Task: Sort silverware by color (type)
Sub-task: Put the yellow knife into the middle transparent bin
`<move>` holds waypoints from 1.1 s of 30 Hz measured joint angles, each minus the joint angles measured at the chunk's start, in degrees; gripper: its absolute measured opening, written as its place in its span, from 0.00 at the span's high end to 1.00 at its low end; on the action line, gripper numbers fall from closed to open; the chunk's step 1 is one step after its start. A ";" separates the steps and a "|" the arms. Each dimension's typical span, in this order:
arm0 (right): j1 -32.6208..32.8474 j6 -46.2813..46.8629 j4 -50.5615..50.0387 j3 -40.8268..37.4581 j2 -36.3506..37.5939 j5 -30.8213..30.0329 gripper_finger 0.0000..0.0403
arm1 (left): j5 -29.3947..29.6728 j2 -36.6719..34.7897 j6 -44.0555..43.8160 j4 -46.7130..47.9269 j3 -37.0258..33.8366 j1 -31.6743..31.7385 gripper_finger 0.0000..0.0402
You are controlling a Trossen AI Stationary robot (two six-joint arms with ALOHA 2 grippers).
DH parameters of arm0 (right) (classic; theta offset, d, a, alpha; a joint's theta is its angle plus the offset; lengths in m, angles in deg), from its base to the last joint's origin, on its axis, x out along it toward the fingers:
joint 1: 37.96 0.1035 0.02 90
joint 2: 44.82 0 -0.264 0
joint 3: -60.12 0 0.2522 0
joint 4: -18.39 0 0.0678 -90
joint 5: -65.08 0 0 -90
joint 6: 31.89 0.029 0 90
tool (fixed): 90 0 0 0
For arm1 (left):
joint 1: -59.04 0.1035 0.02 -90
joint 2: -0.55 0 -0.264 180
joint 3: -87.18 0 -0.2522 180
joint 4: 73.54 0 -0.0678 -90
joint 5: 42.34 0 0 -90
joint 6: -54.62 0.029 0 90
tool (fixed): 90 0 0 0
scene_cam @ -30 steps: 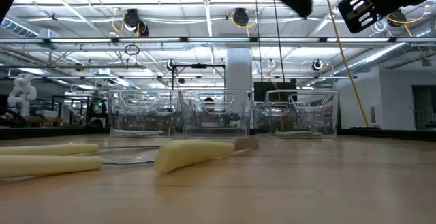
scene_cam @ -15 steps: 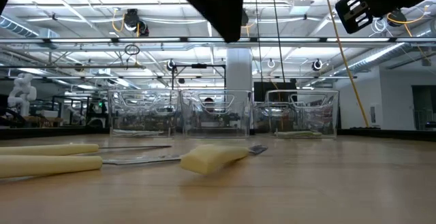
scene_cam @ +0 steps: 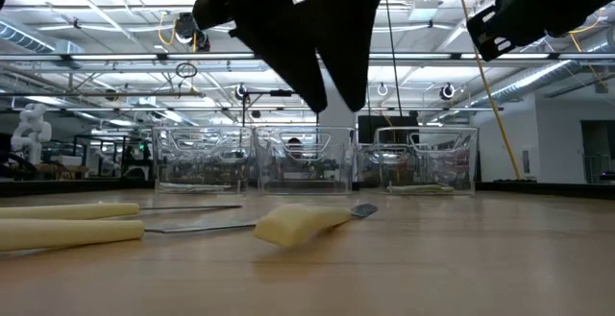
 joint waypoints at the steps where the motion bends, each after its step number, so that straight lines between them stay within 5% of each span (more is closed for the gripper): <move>1: -0.28 -1.04 0.06 0.00 -0.44 -0.12 1.00 | 0.02 -0.02 0.53 0.02 -0.50 0.02 0.60; 15: -5.58 -17.87 10.91 -0.02 -19.33 0.46 1.00 | -0.30 -0.04 -4.21 -4.47 -2.59 -3.78 0.60; 21: -6.25 -25.53 16.28 -0.02 -26.90 7.61 1.00 | 1.09 1.00 -8.34 -4.29 -2.56 -4.85 0.60; 33: -5.92 -24.73 8.37 -0.02 -27.02 9.15 1.00 | -3.04 4.59 -12.52 -3.79 -2.59 0.08 0.52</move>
